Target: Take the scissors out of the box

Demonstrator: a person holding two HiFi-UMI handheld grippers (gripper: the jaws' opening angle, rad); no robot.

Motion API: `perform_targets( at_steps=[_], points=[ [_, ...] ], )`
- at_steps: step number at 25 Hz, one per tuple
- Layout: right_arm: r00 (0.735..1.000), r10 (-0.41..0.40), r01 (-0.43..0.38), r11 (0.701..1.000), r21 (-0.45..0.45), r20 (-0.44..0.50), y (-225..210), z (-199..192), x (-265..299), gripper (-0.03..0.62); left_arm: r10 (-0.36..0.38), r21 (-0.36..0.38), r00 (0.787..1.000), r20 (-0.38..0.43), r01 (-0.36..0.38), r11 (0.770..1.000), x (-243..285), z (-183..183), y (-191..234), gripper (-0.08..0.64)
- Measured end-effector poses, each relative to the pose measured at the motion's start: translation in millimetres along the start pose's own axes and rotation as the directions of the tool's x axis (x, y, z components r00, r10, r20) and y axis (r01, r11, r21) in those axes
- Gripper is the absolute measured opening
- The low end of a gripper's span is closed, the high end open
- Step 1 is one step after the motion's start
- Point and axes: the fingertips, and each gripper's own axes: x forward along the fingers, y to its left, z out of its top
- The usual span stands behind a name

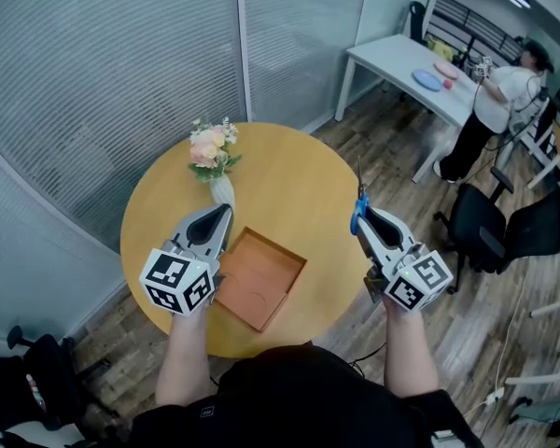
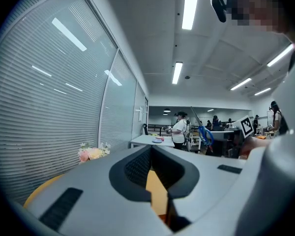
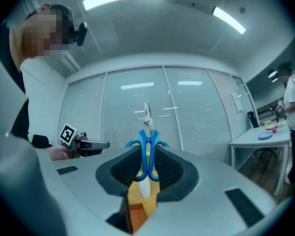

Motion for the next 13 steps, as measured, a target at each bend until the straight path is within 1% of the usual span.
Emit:
perform_targets(
  at_steps=[13],
  points=[
    [0.999,0.044,-0.044,0.999,-0.002,-0.027,17.8,-8.4,16.9,0.098,-0.002,-0.013,1.0,0.004,0.003,1.0,-8.2,-4.3,6.6,0.014]
  ],
)
